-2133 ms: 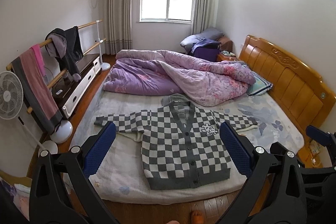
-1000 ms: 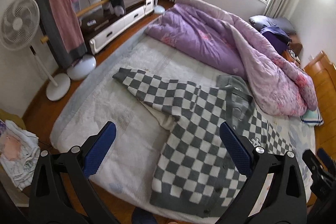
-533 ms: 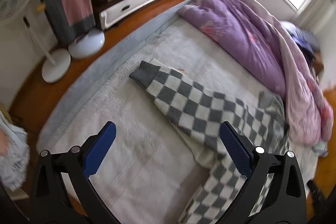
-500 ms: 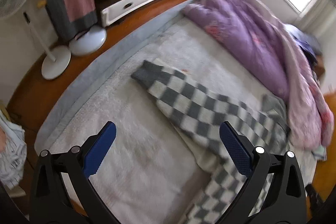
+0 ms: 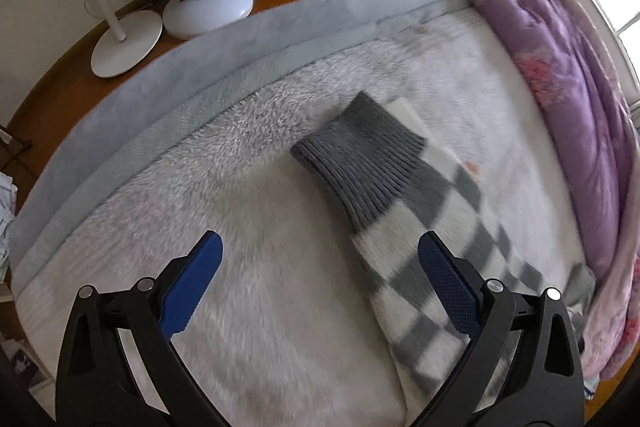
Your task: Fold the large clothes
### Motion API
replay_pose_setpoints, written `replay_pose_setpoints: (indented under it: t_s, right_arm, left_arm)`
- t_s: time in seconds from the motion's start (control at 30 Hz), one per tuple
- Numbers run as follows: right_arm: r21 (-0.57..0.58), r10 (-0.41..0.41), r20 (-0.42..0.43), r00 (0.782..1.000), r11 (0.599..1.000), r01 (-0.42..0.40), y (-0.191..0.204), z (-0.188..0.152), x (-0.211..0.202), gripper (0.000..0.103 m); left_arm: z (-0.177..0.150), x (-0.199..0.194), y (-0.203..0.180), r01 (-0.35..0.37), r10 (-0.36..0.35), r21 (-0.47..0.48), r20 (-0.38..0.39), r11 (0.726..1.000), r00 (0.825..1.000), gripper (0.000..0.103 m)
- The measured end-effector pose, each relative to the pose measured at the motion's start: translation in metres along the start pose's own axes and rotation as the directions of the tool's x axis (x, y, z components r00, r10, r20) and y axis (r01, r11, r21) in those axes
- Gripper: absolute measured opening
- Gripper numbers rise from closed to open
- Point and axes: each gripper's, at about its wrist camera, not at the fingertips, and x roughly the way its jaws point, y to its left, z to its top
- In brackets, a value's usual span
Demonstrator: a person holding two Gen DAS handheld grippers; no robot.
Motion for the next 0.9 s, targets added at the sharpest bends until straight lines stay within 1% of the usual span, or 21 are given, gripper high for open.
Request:
replay_pose_setpoints:
  t_s: [0.1,0.13,0.17,0.2,0.23,0.3,0.37,0.4,0.43,0.5,0.6,0.63,0.7,0.8,0.87,0.9]
  right_arm:
    - [0.018,0.012,-0.025,1.000,1.000,-0.011,-0.001,0.001,0.020,0.009]
    - [0.021,0.010,-0.036,0.999,1.000,-0.009,-0.002,0.001,0.027,0.013]
    - [0.027,0.012,-0.045,0.999,1.000,-0.011,-0.003,0.000,0.033,0.016]
    - [0.031,0.013,-0.050,0.999,0.999,-0.011,-0.005,-0.001,0.037,0.023]
    - [0.036,0.014,-0.059,0.998,0.999,-0.012,-0.005,-0.001,0.043,0.025]
    - [0.039,0.016,-0.074,0.997,0.999,-0.013,-0.007,-0.002,0.052,0.026]
    - [0.045,0.026,-0.087,0.996,0.999,-0.022,-0.007,-0.003,0.060,0.026]
    - [0.048,0.029,-0.093,0.995,0.999,-0.025,-0.007,-0.003,0.064,0.026]
    - [0.052,0.034,-0.103,0.994,0.998,-0.029,-0.007,-0.003,0.068,0.026]
    - [0.056,0.047,-0.111,0.993,0.998,-0.041,-0.007,-0.004,0.073,0.026]
    - [0.057,0.075,-0.113,0.991,0.996,-0.069,-0.007,-0.005,0.078,0.025]
    - [0.057,0.086,-0.110,0.990,0.995,-0.080,-0.007,-0.005,0.080,0.017]
    - [0.054,0.105,-0.110,0.988,0.994,-0.100,-0.008,-0.006,0.087,0.005]
    - [0.068,0.126,-0.130,0.983,0.991,-0.118,-0.012,-0.007,0.098,0.003]
    - [0.062,0.129,-0.165,0.978,0.991,-0.120,-0.012,-0.007,0.113,0.003]
    - [0.058,0.129,-0.172,0.977,0.991,-0.121,-0.012,-0.007,0.116,0.002]
  left_arm:
    - [0.006,0.019,0.005,0.019,-0.019,-0.032,-0.001,0.999,1.000,0.097]
    - [0.009,0.024,0.007,0.025,-0.025,-0.042,0.002,0.999,1.000,0.095]
    - [0.012,0.028,0.007,0.026,-0.026,-0.047,0.001,0.999,1.000,0.087]
    - [0.015,0.033,0.006,0.040,-0.040,-0.043,-0.002,0.998,0.999,0.081]
    - [0.017,0.036,0.004,0.043,-0.043,-0.035,-0.003,0.998,0.999,0.074]
    - [0.021,0.040,0.001,0.048,-0.048,-0.023,0.006,0.999,0.999,0.068]
    - [0.026,0.043,-0.003,0.076,-0.076,-0.008,0.013,0.997,0.997,0.037]
    - [0.027,0.041,-0.004,0.077,-0.077,-0.003,0.021,0.997,0.997,0.029]
    - [0.028,0.040,-0.005,0.074,-0.074,0.002,0.030,0.997,0.997,0.010]
    - [0.029,0.033,-0.004,0.101,-0.101,0.001,0.054,0.995,0.993,0.011]
    - [0.027,0.008,-0.003,0.142,-0.143,0.013,0.106,0.990,0.984,0.010]
    - [0.026,0.001,-0.004,0.152,-0.153,0.018,0.121,0.988,0.981,0.010]
    - [0.021,-0.023,-0.007,0.173,-0.177,0.036,0.160,0.984,0.971,0.010]
    - [0.013,-0.056,-0.019,0.182,-0.199,0.094,0.217,0.979,0.956,0.010]
    - [0.005,-0.084,-0.030,0.202,-0.229,0.128,0.254,0.971,0.940,0.010]
    - [0.003,-0.093,-0.035,0.209,-0.239,0.138,0.262,0.968,0.935,0.010]
